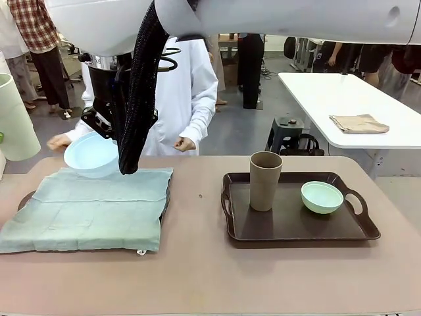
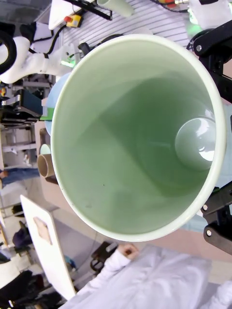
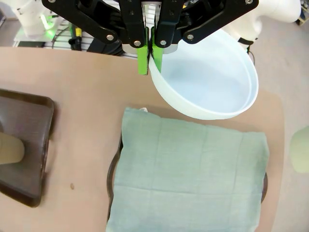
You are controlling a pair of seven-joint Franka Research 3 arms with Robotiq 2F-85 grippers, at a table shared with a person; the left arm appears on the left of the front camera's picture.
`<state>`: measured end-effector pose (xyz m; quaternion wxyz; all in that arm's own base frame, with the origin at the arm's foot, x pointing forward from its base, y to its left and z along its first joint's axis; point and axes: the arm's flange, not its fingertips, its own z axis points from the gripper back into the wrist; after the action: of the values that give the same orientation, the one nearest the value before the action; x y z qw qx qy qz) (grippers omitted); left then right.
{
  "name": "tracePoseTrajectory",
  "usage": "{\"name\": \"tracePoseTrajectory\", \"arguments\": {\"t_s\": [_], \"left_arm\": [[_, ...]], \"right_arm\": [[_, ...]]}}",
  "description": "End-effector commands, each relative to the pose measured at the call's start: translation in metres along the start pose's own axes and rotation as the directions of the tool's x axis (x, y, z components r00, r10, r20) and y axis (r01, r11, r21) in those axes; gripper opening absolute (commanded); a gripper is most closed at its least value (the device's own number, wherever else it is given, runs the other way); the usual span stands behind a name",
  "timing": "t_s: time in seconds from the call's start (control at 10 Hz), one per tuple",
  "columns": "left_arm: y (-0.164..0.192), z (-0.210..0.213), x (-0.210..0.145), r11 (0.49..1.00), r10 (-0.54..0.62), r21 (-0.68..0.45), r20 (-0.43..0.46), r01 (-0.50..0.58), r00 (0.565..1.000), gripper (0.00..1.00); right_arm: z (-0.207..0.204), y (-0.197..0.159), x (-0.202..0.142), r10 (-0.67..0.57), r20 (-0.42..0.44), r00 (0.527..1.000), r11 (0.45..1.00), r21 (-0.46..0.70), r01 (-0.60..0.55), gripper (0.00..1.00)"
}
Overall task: Set up a tray with a mat and arrange the tableware.
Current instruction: Place the Picnic Bowl and Reusable plastic cup back onto the Handle tray in front of the human's position.
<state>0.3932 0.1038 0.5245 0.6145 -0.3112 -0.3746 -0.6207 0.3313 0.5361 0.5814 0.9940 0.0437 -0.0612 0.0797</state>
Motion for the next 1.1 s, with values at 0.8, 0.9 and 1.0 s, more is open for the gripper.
{"name": "tracePoseTrajectory", "arguments": {"t_s": [0.8, 0.9, 1.0], "left_arm": [[0.028, -0.036, -0.033, 0.999, -0.011, -0.031, 0.002, 0.011, 1.0, 0.85], [0.04, -0.052, -0.043, 0.999, -0.031, -0.044, -0.009, 0.031, 0.999, 0.85], [0.046, -0.071, -0.055, 0.998, -0.035, -0.051, 0.003, 0.035, 0.999, 0.85]], "right_arm": [[-0.051, -0.013, 0.035, -0.047, 0.005, 0.999, 0.997, 0.056, 0.047, 0.04], [-0.079, -0.016, 0.052, -0.074, 0.004, 0.997, 0.996, 0.056, 0.073, 0.04], [-0.101, -0.023, 0.058, -0.082, 0.011, 0.997, 0.996, 0.043, 0.082, 0.04]]}}
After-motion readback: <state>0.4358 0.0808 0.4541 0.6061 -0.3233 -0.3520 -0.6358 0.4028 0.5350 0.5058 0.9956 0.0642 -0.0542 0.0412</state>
